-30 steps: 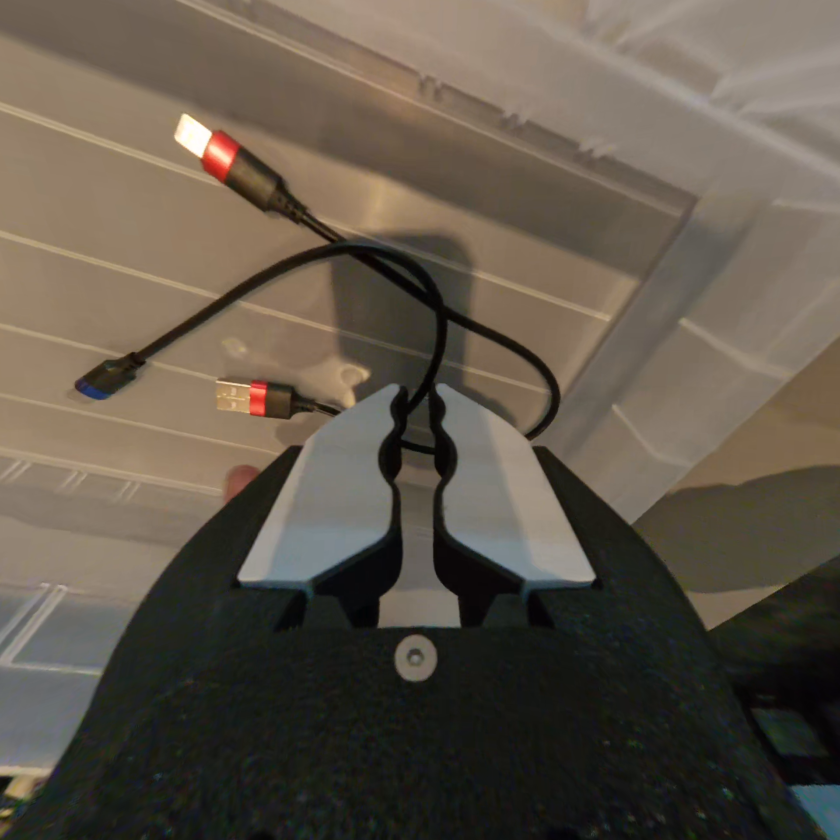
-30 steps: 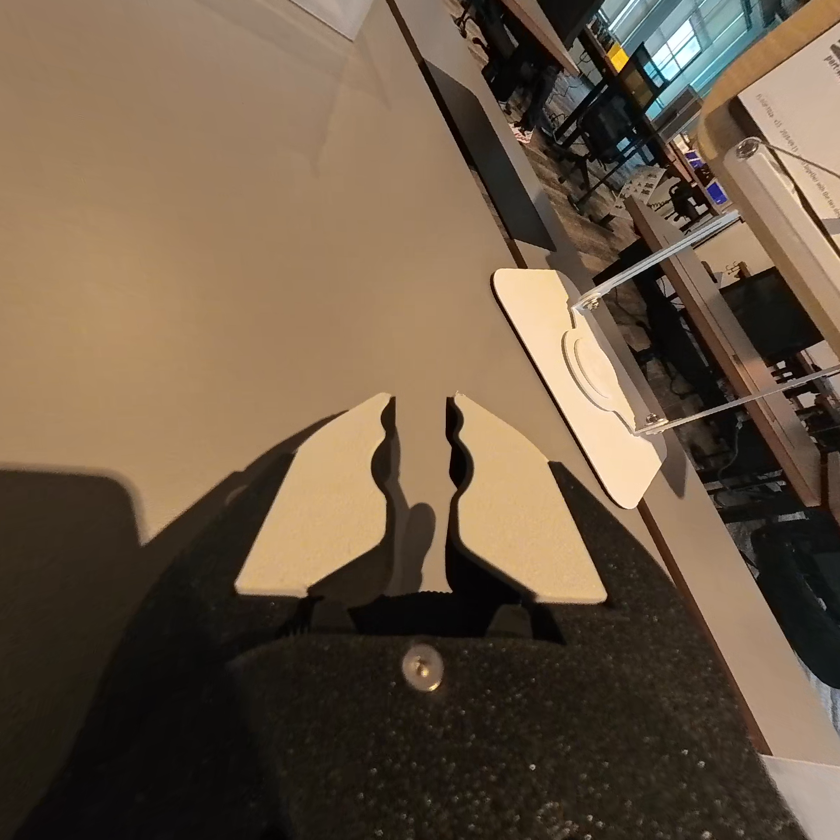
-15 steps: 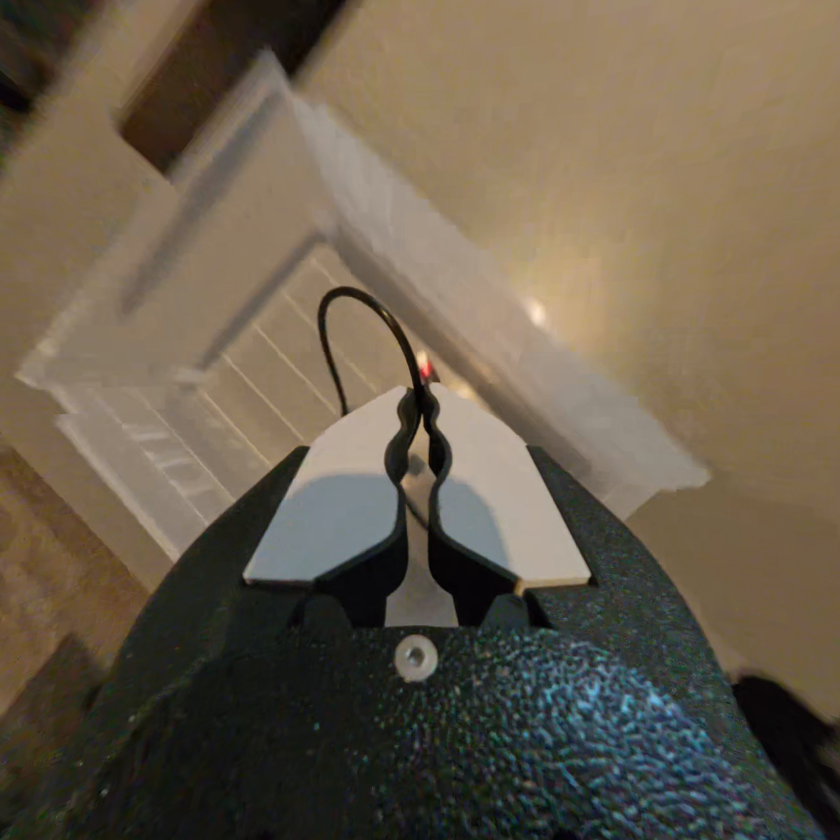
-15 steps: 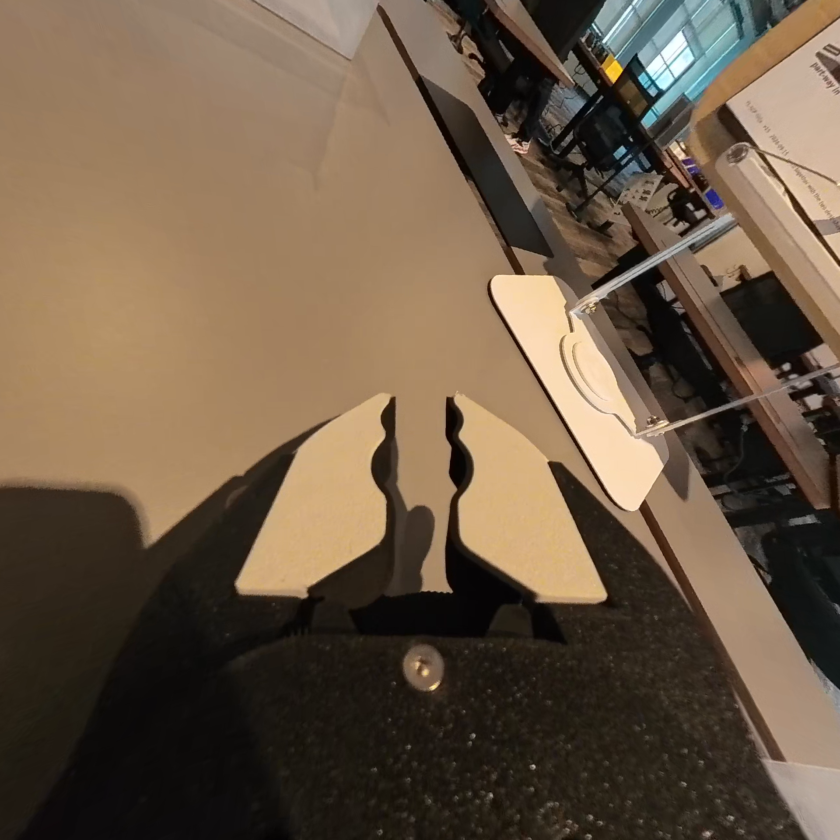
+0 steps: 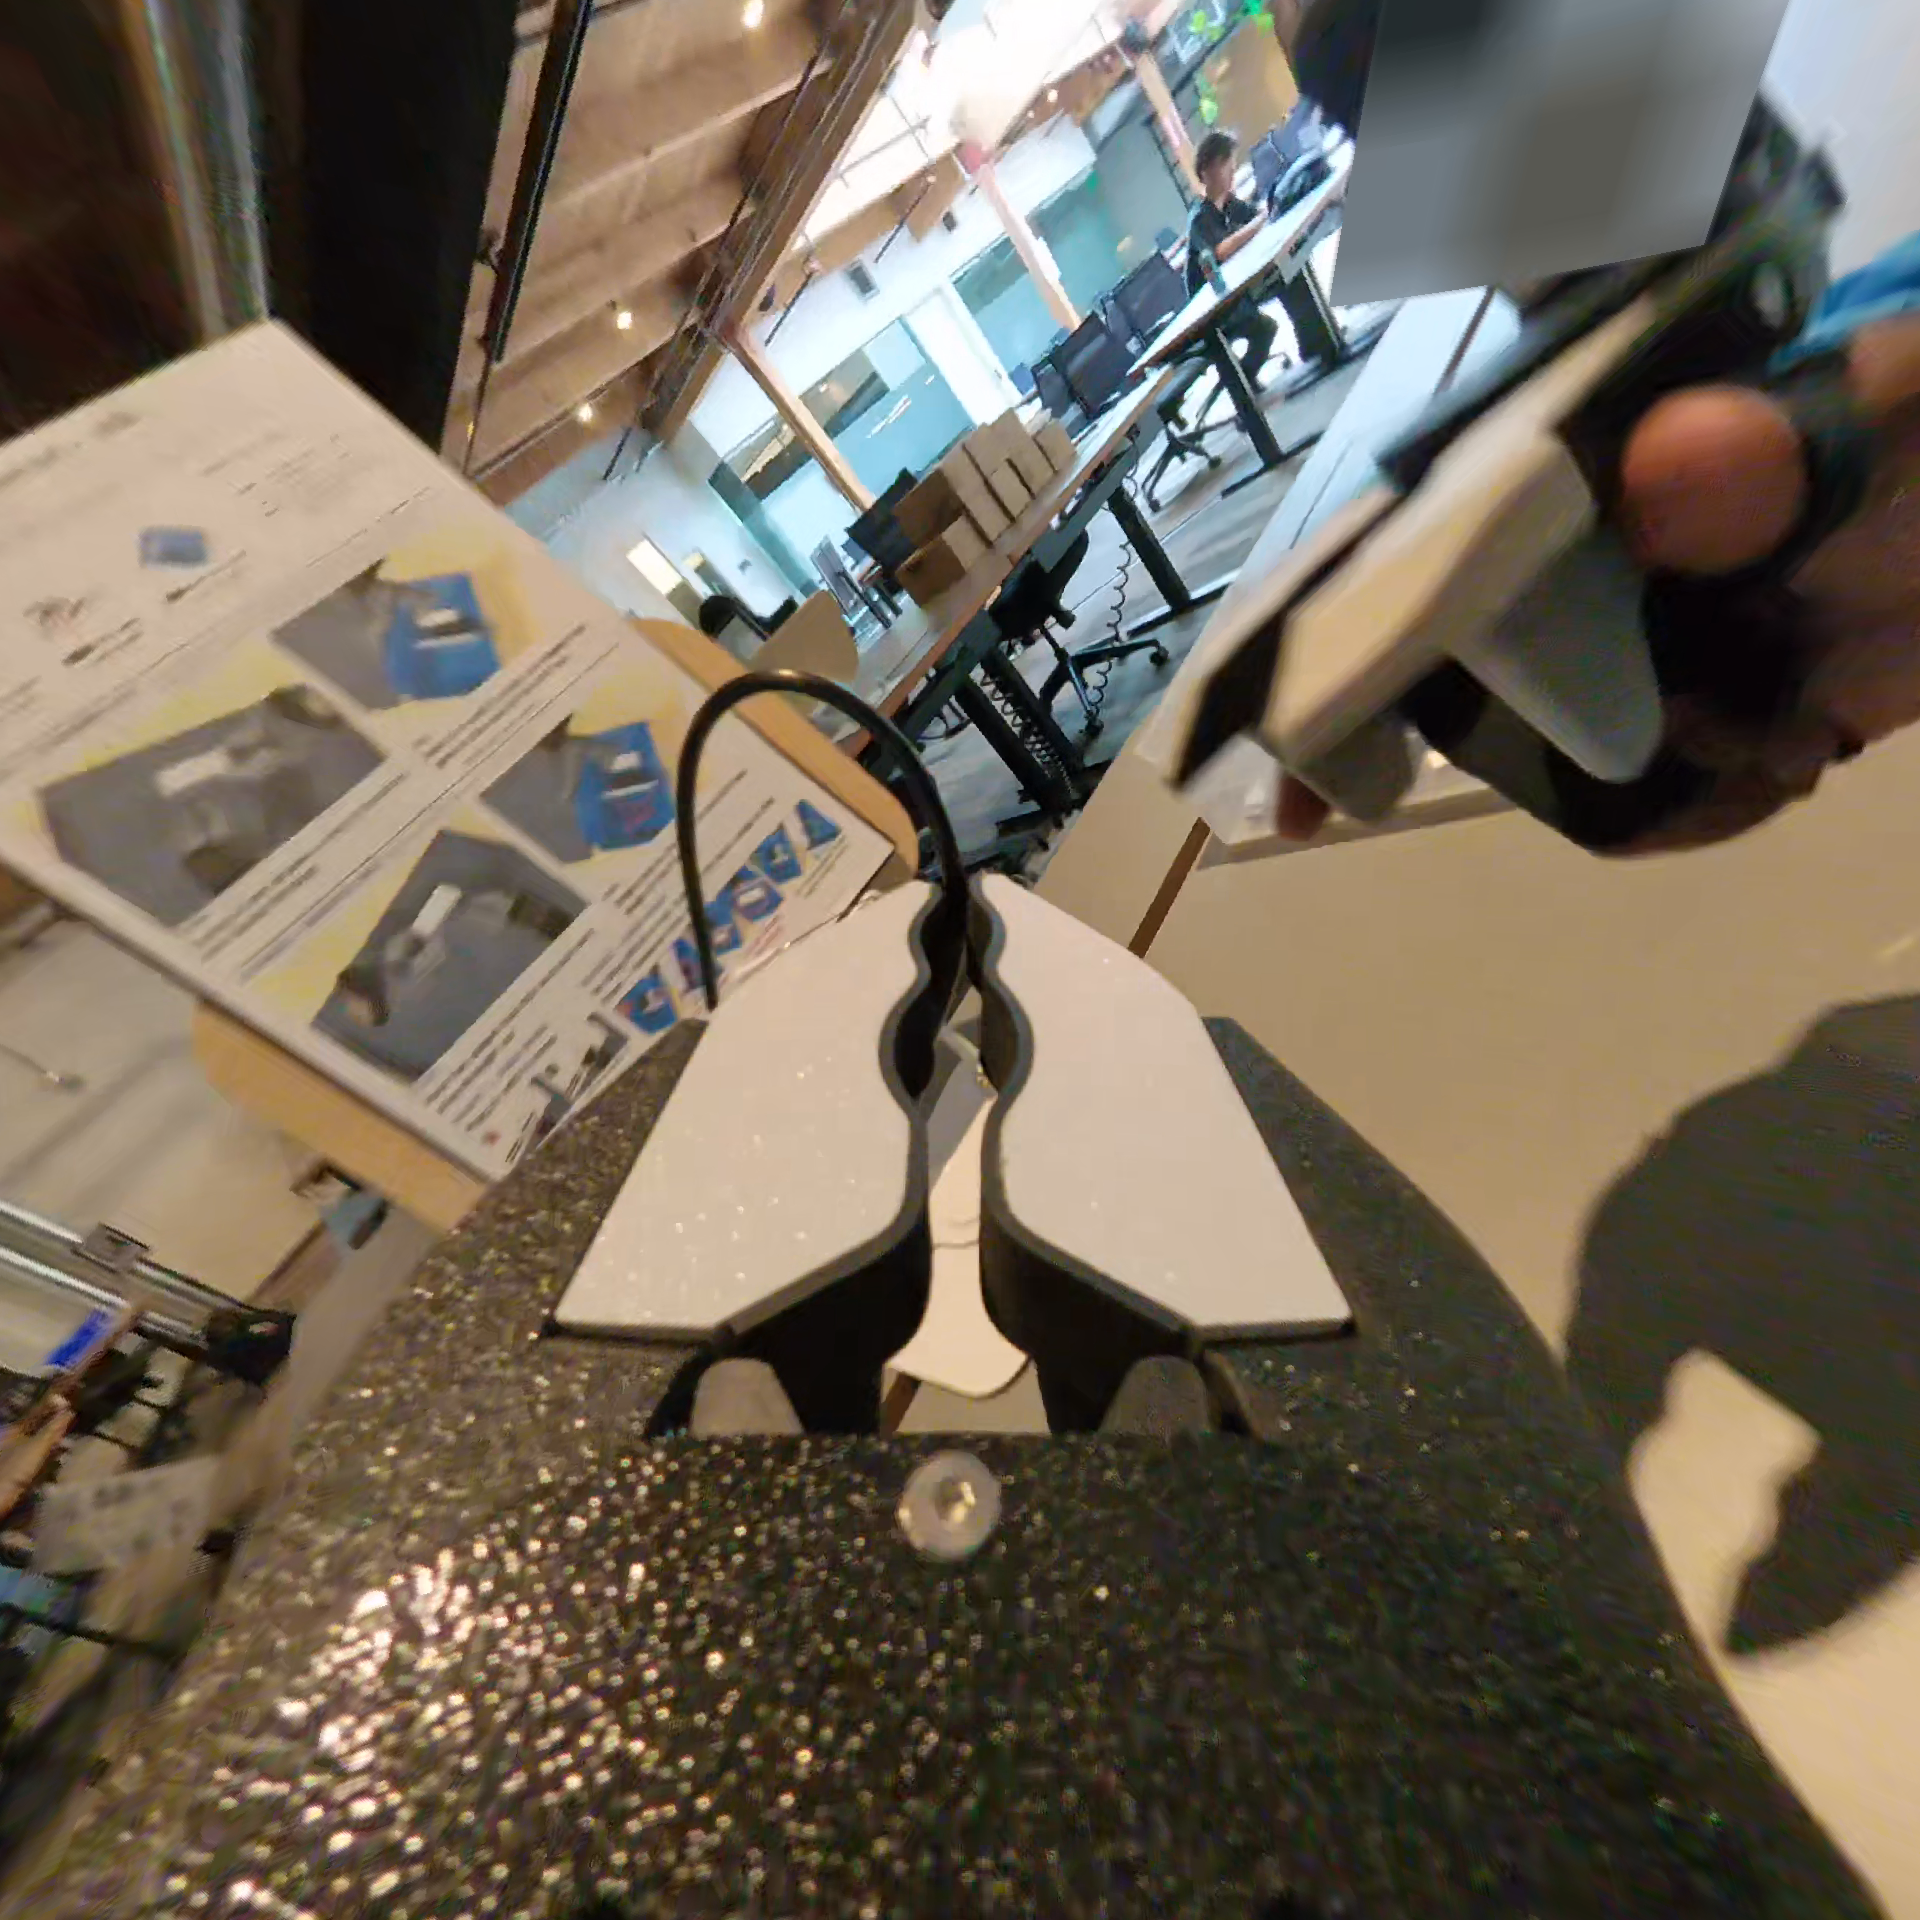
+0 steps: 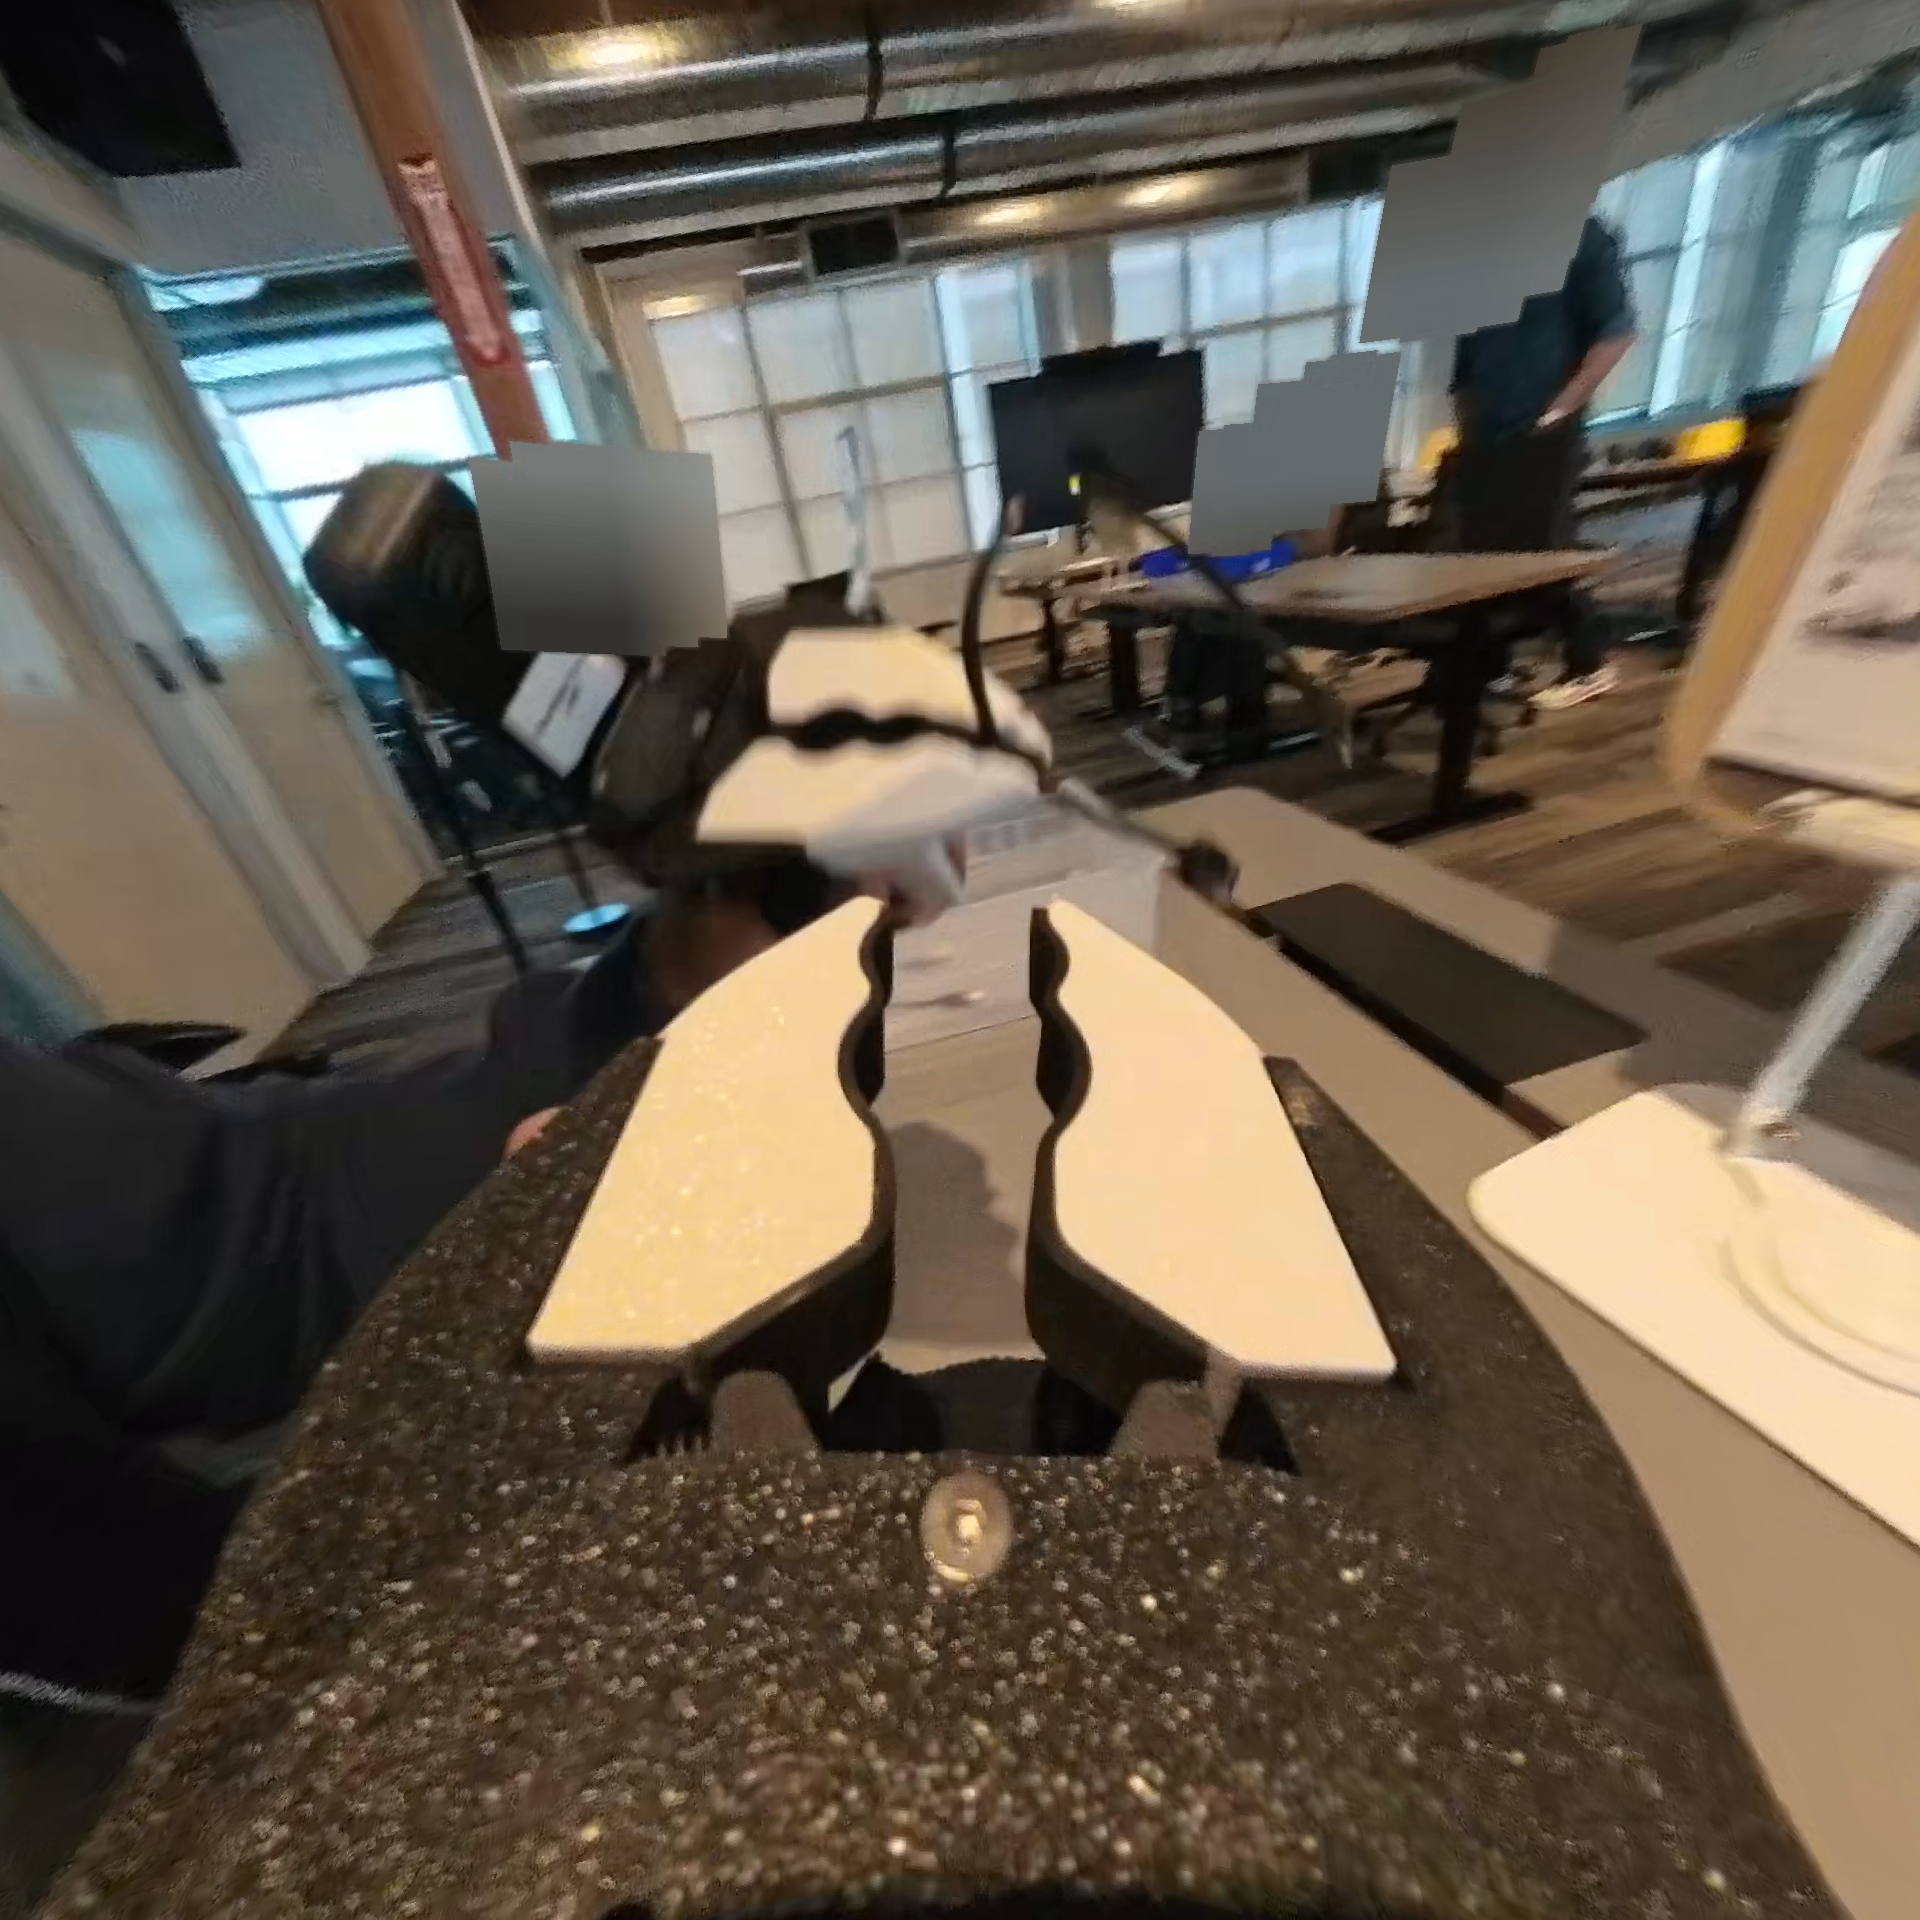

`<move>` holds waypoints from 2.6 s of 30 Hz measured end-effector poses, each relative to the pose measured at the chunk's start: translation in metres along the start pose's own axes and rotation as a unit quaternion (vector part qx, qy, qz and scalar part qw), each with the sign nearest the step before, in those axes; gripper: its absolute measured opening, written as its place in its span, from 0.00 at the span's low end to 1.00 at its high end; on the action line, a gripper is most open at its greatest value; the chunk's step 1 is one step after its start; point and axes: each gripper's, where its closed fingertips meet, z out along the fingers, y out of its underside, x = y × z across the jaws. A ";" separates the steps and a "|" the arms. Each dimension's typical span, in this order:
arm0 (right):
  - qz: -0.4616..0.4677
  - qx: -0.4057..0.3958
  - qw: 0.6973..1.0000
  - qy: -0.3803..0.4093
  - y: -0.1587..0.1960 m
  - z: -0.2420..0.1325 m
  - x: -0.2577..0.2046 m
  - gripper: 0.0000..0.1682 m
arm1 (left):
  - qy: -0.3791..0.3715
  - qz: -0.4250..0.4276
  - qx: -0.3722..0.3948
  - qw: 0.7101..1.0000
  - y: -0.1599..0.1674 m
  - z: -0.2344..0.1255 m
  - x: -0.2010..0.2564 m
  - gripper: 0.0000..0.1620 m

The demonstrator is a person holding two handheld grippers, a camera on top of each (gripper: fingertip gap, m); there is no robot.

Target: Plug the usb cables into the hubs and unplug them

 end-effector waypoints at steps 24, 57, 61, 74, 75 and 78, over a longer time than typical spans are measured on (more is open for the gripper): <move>-0.151 -0.022 0.973 0.174 -0.055 -0.108 0.045 0.01 | 0.062 -0.016 0.045 0.997 0.019 0.025 0.081 0.10; -0.045 -0.427 0.730 0.531 0.115 -0.347 0.167 0.02 | 0.110 -0.098 0.013 0.989 0.080 -0.020 0.126 0.08; -0.003 -0.401 0.762 0.509 0.125 -0.339 0.169 0.07 | 0.114 -0.099 0.013 0.988 0.080 -0.021 0.126 0.08; -0.024 -0.139 0.869 0.474 0.041 -0.313 0.133 0.17 | 0.113 -0.109 0.020 0.987 0.077 -0.022 0.123 0.08; -0.047 -0.117 0.871 0.475 0.025 -0.309 0.123 0.17 | 0.113 -0.114 0.022 0.987 0.077 -0.022 0.122 0.08; -0.103 -0.094 0.895 0.423 -0.002 -0.273 0.085 0.15 | 0.111 -0.125 0.026 0.986 0.076 -0.023 0.119 0.08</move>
